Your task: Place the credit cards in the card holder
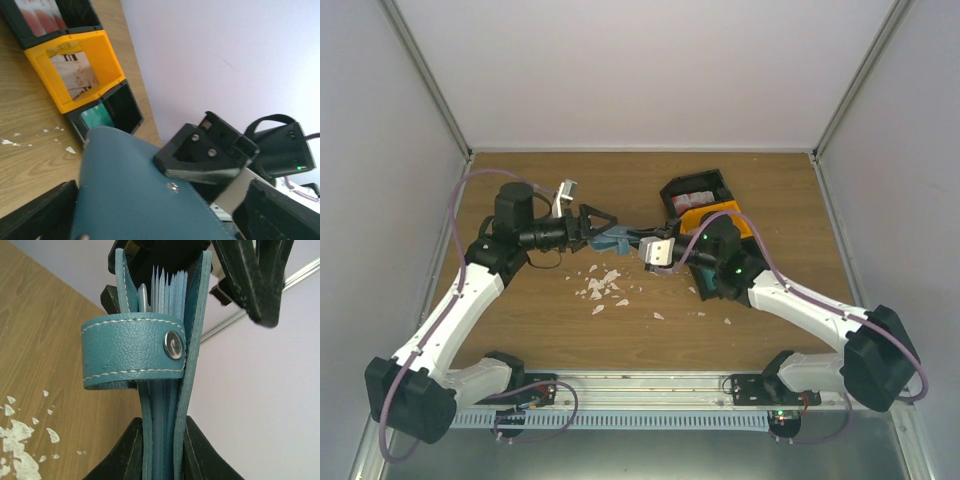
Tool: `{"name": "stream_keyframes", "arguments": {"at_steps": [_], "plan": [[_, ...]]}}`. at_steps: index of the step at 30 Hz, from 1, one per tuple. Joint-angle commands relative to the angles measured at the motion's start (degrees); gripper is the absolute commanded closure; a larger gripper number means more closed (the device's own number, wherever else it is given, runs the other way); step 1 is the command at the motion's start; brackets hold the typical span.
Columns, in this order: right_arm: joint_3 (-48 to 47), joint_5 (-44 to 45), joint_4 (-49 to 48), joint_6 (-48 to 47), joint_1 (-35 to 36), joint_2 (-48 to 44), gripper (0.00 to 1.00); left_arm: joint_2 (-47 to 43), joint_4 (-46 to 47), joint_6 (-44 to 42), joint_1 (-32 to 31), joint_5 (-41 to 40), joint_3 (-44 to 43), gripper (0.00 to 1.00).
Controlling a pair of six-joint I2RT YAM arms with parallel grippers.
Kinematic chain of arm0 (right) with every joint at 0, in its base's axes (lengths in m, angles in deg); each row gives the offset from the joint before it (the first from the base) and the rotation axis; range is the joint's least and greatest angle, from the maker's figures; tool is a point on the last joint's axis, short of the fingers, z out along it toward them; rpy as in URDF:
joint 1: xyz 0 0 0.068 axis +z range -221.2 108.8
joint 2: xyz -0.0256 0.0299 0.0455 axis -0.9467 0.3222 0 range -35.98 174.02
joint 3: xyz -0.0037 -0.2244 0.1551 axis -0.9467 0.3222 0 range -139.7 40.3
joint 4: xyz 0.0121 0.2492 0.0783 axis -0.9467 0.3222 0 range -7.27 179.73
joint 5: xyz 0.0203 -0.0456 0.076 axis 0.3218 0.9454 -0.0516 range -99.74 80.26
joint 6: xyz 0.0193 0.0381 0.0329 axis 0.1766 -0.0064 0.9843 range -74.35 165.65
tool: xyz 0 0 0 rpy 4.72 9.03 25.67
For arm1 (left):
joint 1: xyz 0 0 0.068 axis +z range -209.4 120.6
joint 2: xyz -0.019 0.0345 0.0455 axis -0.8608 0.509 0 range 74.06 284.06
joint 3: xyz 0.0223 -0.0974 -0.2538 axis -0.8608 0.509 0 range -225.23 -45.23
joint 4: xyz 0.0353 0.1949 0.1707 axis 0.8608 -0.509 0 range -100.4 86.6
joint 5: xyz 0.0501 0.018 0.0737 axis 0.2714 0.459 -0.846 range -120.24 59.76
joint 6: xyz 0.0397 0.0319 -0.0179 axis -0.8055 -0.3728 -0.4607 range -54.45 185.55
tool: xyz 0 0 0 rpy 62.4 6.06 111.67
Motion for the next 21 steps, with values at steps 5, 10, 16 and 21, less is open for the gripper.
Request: {"name": "stream_keyframes", "arguments": {"at_steps": [5,10,16,21], "plan": [[-4.4,9.2,1.8,-11.4,5.0,1.7,0.93,0.2,6.6,4.9,0.7,9.4,4.5,0.37],[-4.9,11.8,0.4,-12.8,5.9,3.6,0.92,0.4,4.7,2.9,0.7,9.8,4.8,0.6],[-2.4,12.1,-4.5,-5.2,5.9,1.9,0.52,0.4,6.0,2.7,0.9,9.8,5.3,0.91],[0.2,9.9,3.7,3.7,5.7,-3.6,0.34,0.1,10.7,3.6,1.7,7.1,4.8,1.0]]}}
